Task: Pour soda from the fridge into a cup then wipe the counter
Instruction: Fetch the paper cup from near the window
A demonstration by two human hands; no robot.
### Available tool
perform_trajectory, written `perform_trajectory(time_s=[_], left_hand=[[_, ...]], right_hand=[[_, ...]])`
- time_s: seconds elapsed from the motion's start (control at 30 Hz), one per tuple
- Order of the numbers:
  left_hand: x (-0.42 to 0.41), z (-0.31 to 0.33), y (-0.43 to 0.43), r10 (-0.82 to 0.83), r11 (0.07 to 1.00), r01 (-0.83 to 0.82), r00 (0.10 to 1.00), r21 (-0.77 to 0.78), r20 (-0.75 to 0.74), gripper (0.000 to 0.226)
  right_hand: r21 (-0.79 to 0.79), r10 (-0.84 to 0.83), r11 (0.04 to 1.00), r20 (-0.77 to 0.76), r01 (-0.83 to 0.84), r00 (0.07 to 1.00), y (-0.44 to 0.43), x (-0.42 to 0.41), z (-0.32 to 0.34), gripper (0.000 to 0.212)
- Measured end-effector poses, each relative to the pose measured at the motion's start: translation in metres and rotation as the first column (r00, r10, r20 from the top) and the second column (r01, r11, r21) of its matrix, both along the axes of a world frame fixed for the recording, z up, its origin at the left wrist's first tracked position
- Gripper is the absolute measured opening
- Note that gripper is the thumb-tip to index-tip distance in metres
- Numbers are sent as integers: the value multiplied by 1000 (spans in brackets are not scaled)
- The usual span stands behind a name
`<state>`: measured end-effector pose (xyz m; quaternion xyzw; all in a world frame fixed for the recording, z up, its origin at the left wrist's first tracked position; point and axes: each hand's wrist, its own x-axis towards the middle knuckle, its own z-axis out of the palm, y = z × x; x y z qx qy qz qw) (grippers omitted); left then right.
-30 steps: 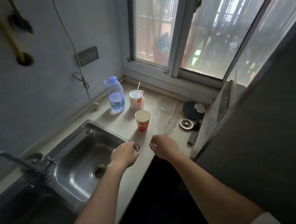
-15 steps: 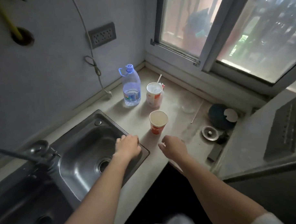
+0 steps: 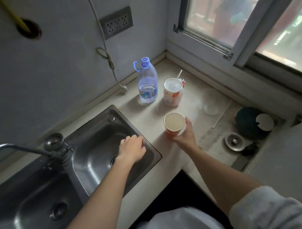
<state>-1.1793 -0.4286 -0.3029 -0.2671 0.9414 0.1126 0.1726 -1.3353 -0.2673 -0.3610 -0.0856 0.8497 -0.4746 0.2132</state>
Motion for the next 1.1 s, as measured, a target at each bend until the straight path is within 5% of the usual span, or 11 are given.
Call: perform_trajectory(time_s=[0.37,0.7,1.1], left_hand=[[21,4,-19,63,998,-63,998,29,-26,28],[38,32,-20,182,978,-129,913,165,-365,72],[143,34,-39,500,865,-335,535,372,-681,78]], right_hand=[[-227,-57,972,45,65,997,-35,5,2,72],[-364,328,865,-112,-346,938,-97,39,67,77],[-396,603,677,-185,-621,776,-147,150,108,66]])
